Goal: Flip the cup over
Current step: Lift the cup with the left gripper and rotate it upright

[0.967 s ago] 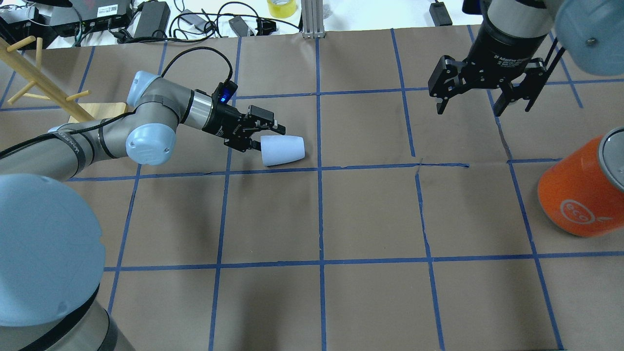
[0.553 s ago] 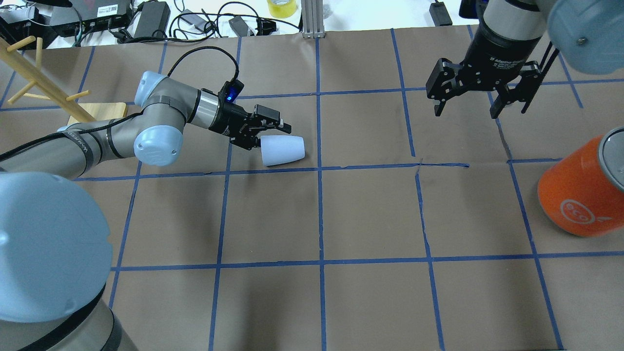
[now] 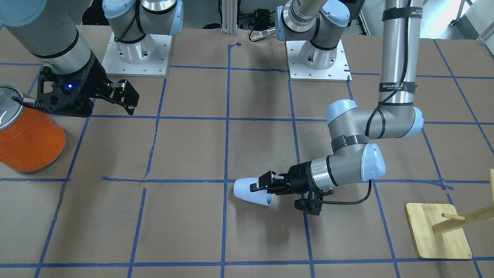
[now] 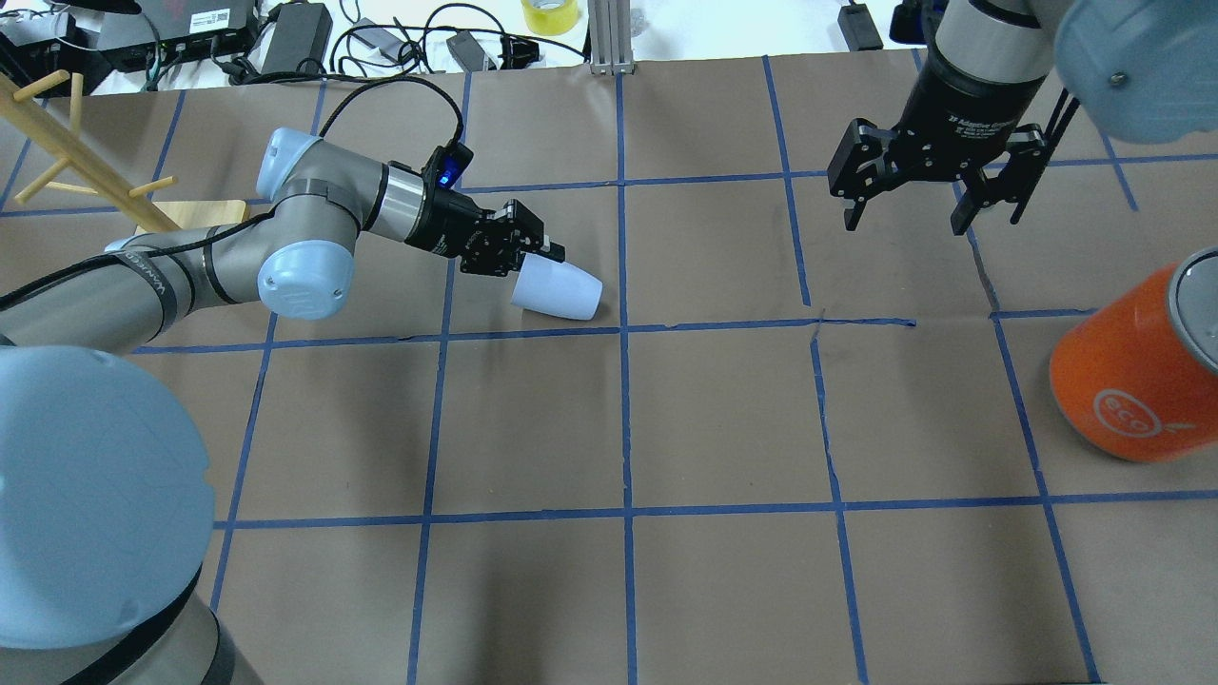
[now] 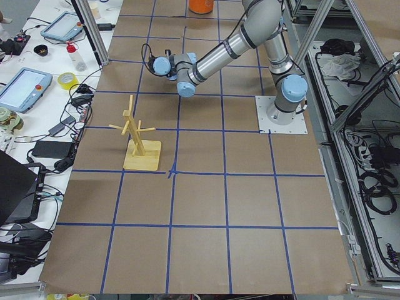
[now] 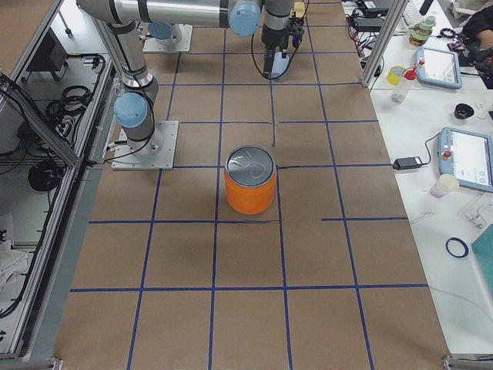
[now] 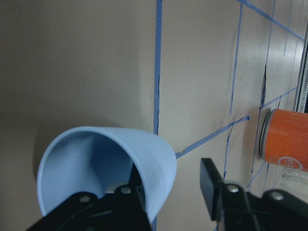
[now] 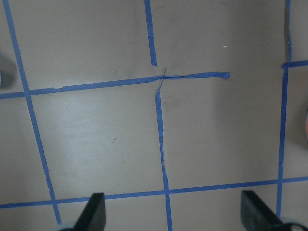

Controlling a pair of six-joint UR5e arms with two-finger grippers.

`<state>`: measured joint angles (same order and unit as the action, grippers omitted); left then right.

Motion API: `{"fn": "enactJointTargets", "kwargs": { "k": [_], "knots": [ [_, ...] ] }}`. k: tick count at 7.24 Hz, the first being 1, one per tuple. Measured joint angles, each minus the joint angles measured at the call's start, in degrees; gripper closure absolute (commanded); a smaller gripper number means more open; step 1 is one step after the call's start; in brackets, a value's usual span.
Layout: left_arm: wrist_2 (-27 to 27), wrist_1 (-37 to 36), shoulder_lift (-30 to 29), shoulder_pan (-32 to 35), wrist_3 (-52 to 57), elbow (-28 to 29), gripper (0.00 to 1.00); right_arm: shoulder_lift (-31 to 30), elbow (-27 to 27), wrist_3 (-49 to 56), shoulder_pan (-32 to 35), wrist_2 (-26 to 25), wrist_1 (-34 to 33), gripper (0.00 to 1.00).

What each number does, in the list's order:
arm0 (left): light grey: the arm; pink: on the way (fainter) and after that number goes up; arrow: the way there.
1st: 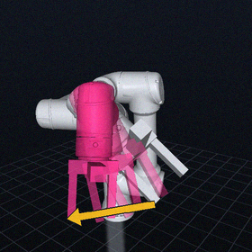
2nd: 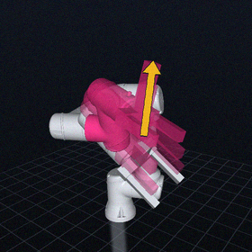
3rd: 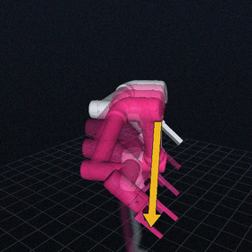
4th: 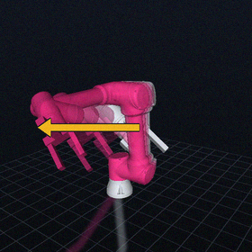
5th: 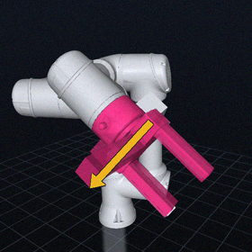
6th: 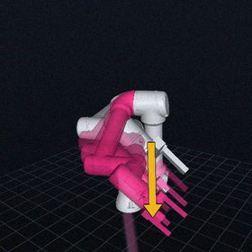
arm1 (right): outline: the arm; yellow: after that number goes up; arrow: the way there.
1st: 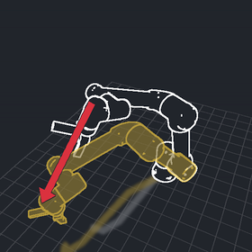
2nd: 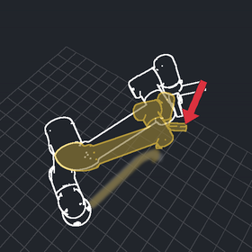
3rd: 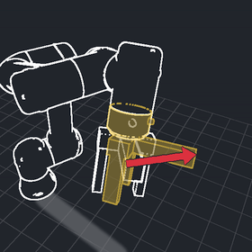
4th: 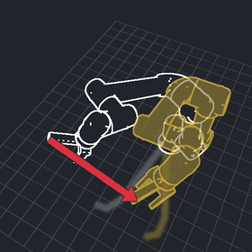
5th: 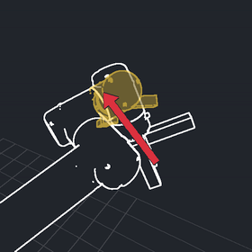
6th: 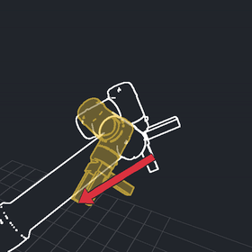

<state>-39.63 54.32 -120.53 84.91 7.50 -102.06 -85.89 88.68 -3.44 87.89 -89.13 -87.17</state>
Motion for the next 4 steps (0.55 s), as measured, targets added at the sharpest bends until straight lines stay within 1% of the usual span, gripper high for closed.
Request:
{"fn": "enactJointTargets", "kwargs": {
  "k": [4],
  "knots": [
    [0.2,-0.2,2.8,-0.1,-2.5,0.1,0.92,0.2,0.0,0.0,0.0,-0.5,0.1,0.0]
  ]
}}
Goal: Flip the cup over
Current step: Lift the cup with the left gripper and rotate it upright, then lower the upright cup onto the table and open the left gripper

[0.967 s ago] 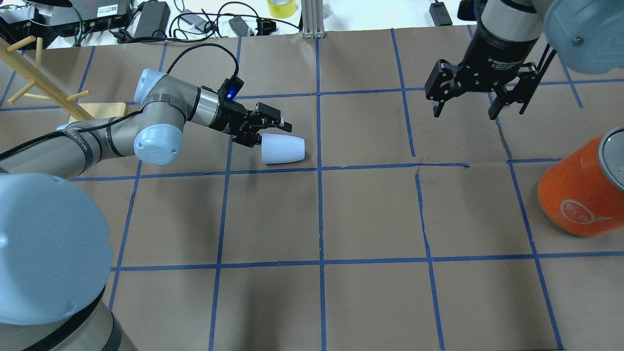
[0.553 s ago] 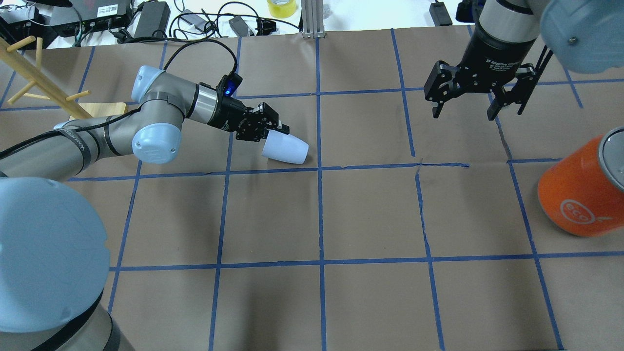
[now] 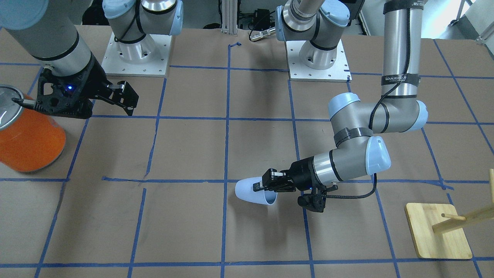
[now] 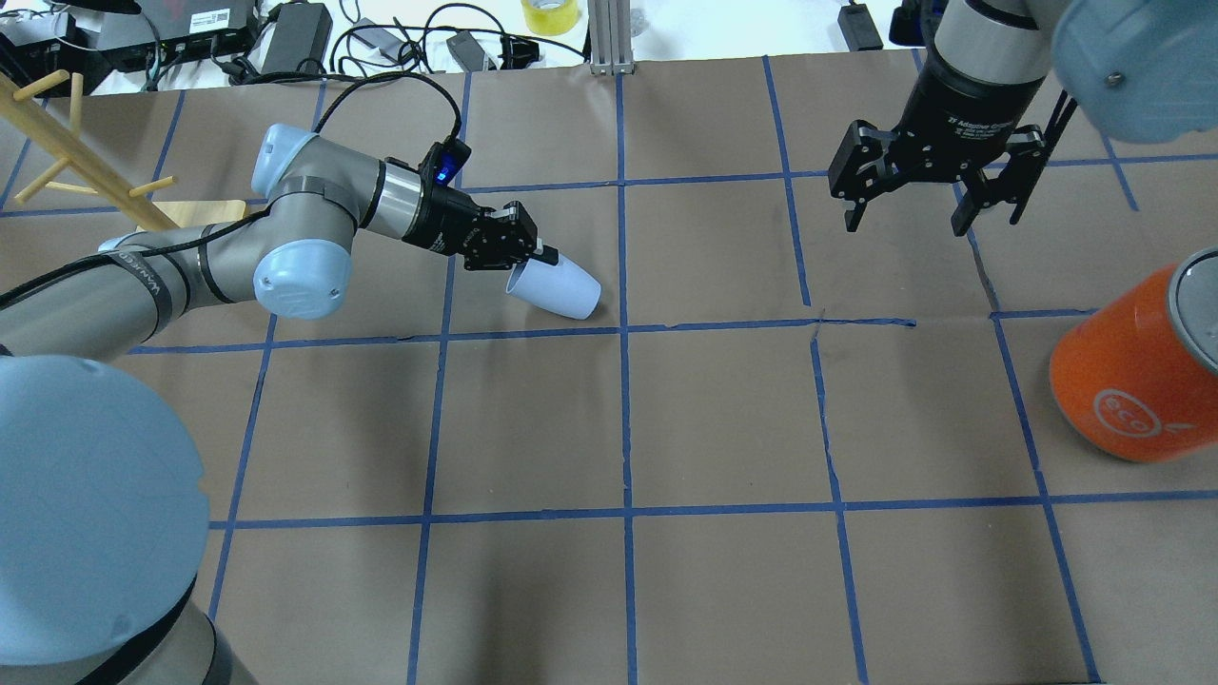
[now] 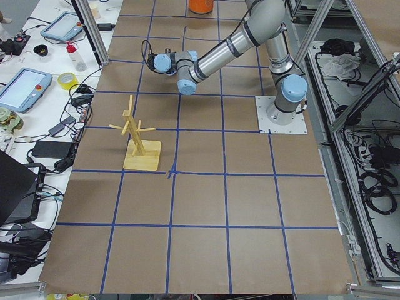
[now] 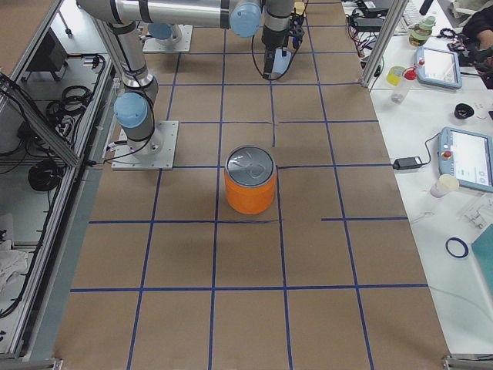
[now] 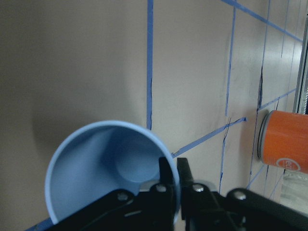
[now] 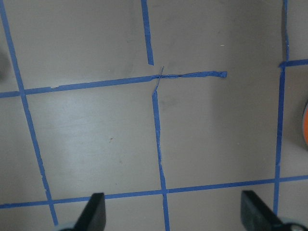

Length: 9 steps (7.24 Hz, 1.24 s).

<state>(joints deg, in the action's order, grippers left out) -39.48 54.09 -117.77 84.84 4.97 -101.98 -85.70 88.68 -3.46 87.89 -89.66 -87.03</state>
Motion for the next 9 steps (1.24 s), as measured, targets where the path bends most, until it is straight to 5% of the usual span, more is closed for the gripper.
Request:
{"fn": "enactJointTargets", "kwargs": {
  "k": [2,5,7,9],
  "knots": [
    [-5.7,-0.1,3.1,-0.1,-2.8,0.6,0.92,0.0,0.0,0.0,0.0,0.0,0.0,0.0],
    [-31.5,-0.2,6.2,0.8,-1.8,4.5,0.92,0.1,0.0,0.1,0.0,-0.2,-1.9,0.0],
    [-45.7,-1.2,5.6,1.3,8.8,6.7,0.92,0.0,0.0,0.0,0.0,-0.4,-2.2,0.0],
    [-50.8,-6.7,3.3,1.2,13.4,7.2,0.92,0.0,0.0,0.0,0.0,-0.4,-2.3,0.0]
  ]
}}
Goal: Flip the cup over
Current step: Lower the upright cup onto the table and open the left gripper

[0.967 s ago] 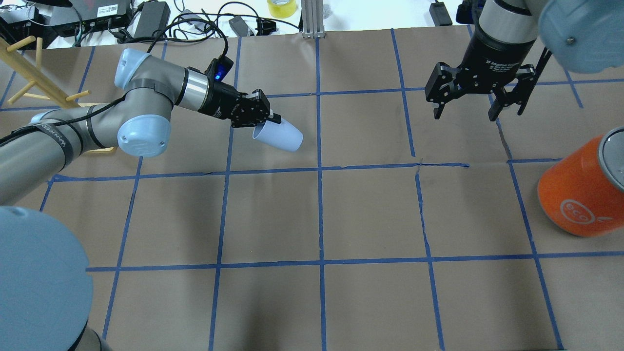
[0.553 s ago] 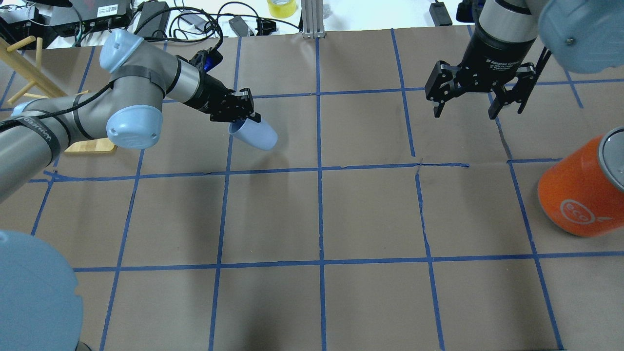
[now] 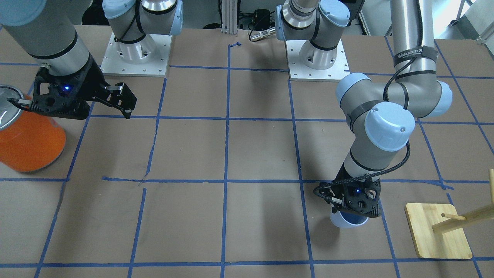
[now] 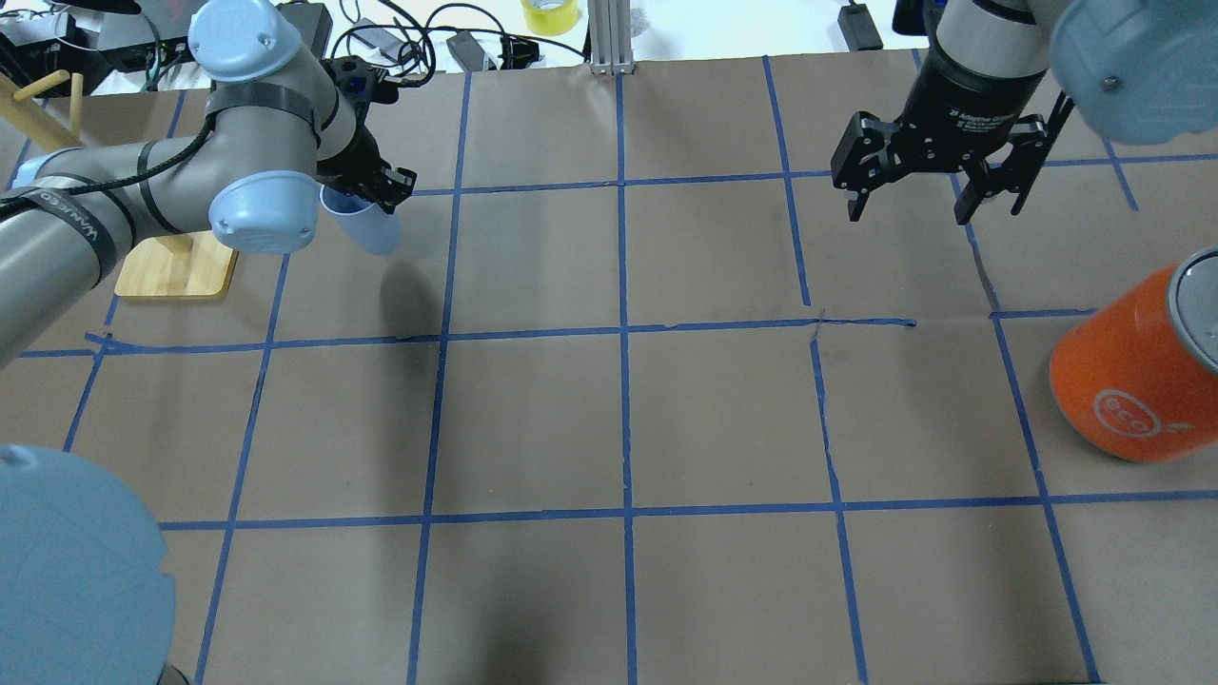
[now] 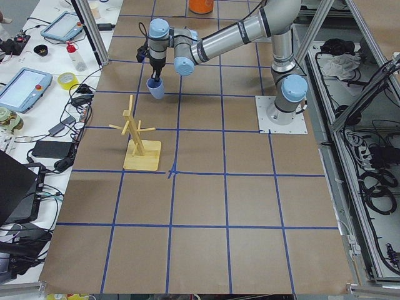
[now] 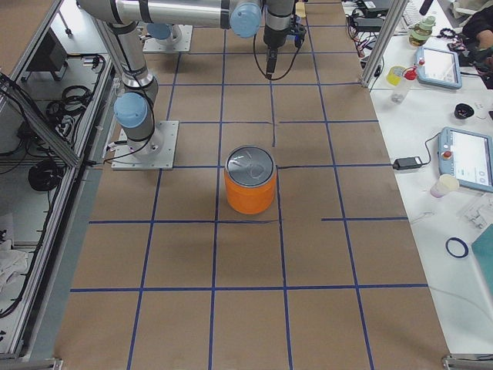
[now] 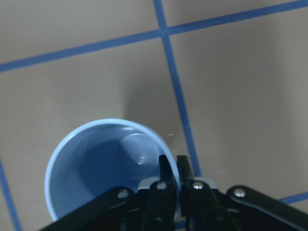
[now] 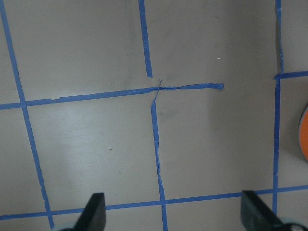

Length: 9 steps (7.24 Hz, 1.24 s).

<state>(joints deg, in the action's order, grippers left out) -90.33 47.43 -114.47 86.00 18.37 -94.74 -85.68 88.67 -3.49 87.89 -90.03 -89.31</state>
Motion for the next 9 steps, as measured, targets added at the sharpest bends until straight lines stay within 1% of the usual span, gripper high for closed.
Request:
{"fn": "enactJointTargets", "kwargs": {
  "k": [2,3,4,6,7,8,9],
  "knots": [
    [-0.9,-3.3,-2.3,-1.4,2.1,-0.2,0.91,0.0,0.0,0.0,0.0,0.0,0.0,0.0],
    [-1.0,-4.0,-2.7,-2.3,3.8,-0.6,0.89,0.0,0.0,0.0,0.0,0.1,0.0,0.0],
    [-1.0,-4.2,-2.9,-2.7,4.5,-0.9,0.68,0.0,0.0,0.0,0.0,0.1,0.0,0.0],
    [-0.6,-4.2,-2.7,-2.9,4.2,-1.1,0.31,0.0,0.0,0.0,0.0,0.0,0.2,0.0],
    [-0.6,-4.1,-2.1,-2.9,4.1,-1.2,0.19,0.0,0.0,0.1,0.0,0.0,0.2,0.0],
    [-0.7,-3.6,-1.2,-2.9,4.2,-1.4,0.15,0.0,0.0,0.0,0.0,0.0,0.2,0.0],
    [-0.9,-1.2,0.3,-2.7,3.4,-1.1,0.15,0.0,0.0,0.0,0.0,0.0,0.2,0.0]
  ]
}}
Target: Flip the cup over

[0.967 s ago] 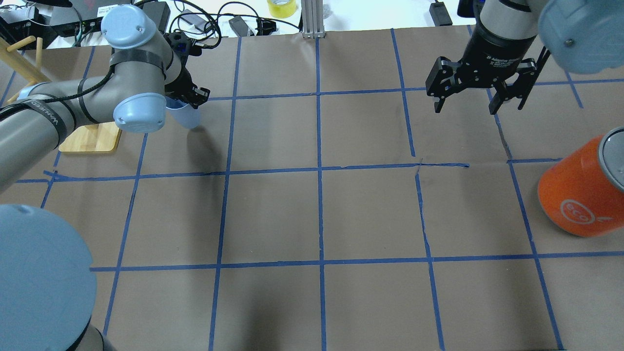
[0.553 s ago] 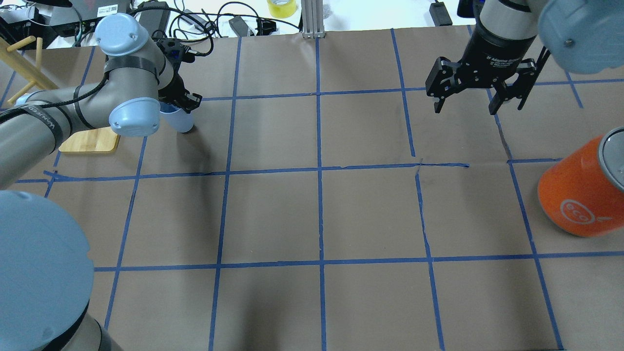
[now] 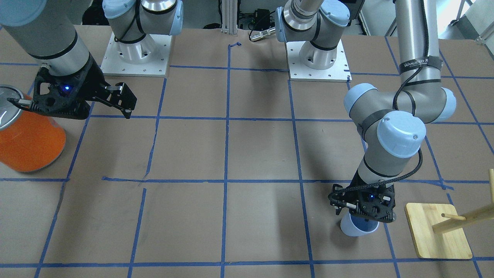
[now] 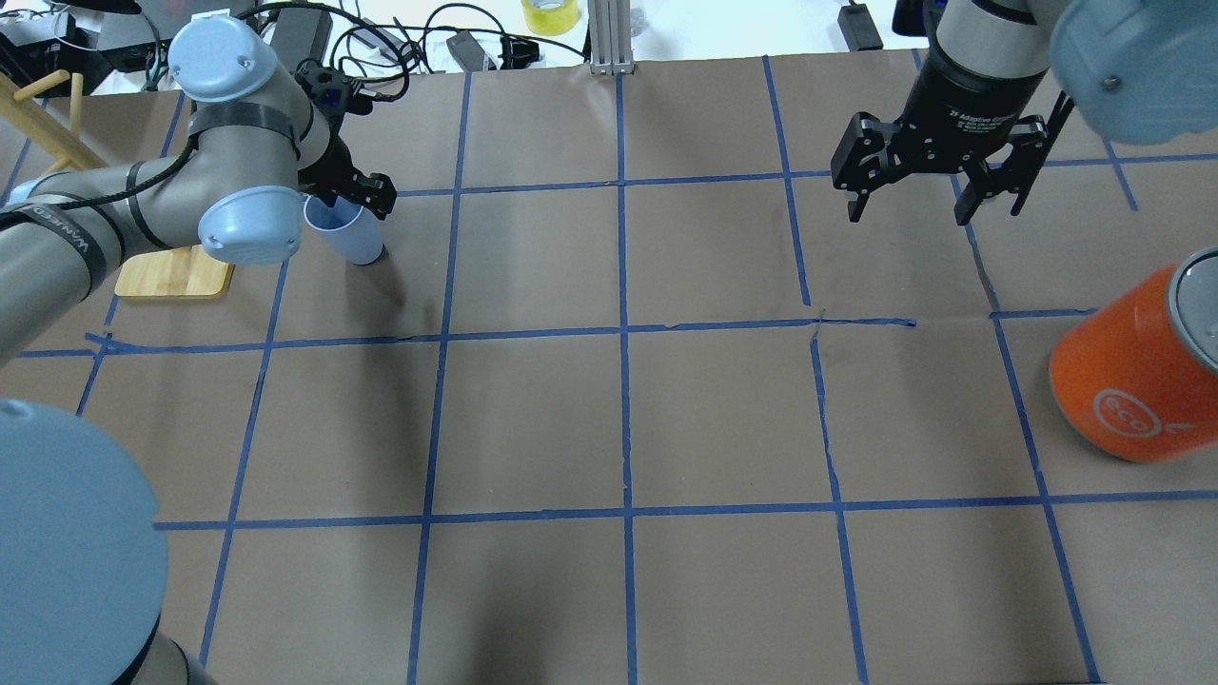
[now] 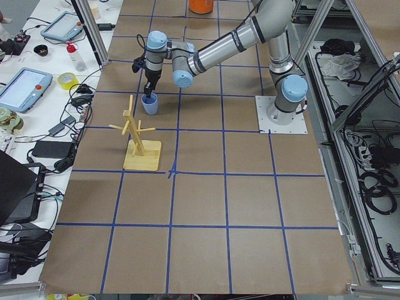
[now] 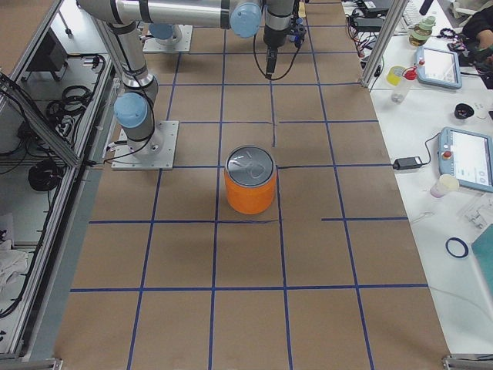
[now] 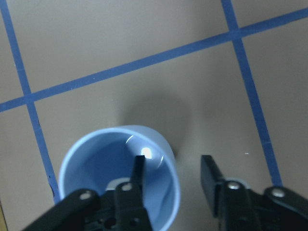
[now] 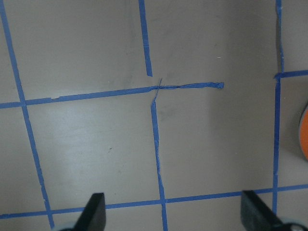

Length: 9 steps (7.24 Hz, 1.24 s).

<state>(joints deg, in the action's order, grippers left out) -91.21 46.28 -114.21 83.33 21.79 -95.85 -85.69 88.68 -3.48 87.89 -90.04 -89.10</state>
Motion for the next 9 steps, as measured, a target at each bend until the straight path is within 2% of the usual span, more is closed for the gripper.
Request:
{"fn": "enactJointTargets", "kwargs": {
  "k": [1,3,5,7,9],
  "knots": [
    [0.1,5.8,2.8,0.6,-2.5,0.5,0.11,0.0,0.0,0.0,0.0,0.0,0.0,0.0],
    [0.4,22.0,12.0,2.6,-7.5,3.2,0.09,0.0,0.0,0.0,0.0,0.0,-0.1,0.0],
    [0.3,36.8,20.7,6.9,-14.4,6.9,0.1,0.0,0.0,0.0,0.0,0.2,-0.3,0.0],
    [0.5,44.6,26.2,10.1,-17.6,8.4,0.1,0.0,-0.1,0.0,0.0,0.2,-0.3,0.0],
    [2.7,45.7,28.3,10.7,-18.3,8.7,0.09,0.0,0.0,-0.1,0.0,0.2,-0.3,0.0]
  ]
}}
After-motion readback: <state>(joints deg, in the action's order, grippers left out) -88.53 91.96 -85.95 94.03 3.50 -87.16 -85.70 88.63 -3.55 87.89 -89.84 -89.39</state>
